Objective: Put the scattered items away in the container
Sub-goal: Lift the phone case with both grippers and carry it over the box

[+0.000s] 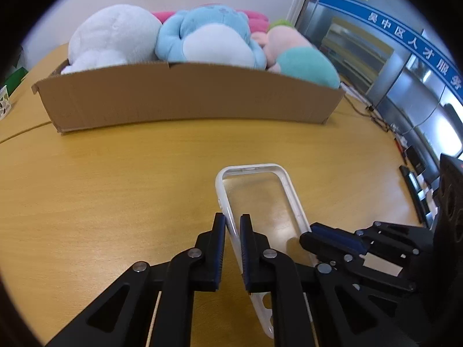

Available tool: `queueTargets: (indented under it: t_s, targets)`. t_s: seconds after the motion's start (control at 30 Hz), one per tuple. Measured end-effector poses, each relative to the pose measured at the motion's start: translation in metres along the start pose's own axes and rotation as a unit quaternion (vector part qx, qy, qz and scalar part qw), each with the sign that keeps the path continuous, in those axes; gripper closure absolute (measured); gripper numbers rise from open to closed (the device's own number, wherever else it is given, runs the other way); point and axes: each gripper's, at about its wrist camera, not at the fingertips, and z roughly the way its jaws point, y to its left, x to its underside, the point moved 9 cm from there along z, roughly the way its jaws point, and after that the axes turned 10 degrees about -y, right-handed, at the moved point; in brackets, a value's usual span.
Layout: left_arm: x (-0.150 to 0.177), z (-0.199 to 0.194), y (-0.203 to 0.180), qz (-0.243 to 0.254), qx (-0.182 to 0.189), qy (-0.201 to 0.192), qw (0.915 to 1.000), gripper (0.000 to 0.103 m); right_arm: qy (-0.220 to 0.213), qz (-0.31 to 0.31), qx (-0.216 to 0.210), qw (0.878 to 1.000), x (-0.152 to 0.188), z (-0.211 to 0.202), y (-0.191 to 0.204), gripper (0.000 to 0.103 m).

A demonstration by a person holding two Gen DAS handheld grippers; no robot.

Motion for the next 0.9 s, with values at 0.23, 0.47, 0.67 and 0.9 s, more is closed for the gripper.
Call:
queueTargets:
  t_s: [0.23,0.47,0.67,0.9]
  targets:
    - [-0.051,-0.028,-0.008,0.008,0.006,-0.055,0.9984,0.094,-0.049,-0.010,0.004,0.999,-0.040,-0.020,0.002,0.094]
    - [-0.139,-0.070,-0.017,0.040,0.009,-0.144,0.9888,0.094,-0.127,-0.047,0.005,0.991,-0.121,-0.047,0.004,0.094]
    - [-0.220,-0.096,-0.023,0.069,0.019,-0.198,0.9775,0.094,-0.193,-0.090,0.024,0.977,-0.207,-0.072,0.003,0.094]
    - [-0.305,-0.111,-0.030,0.106,0.032,-0.234,0.9659,0.094,-0.220,-0.097,0.022,0.970,-0.298,-0.076,-0.010,0.095]
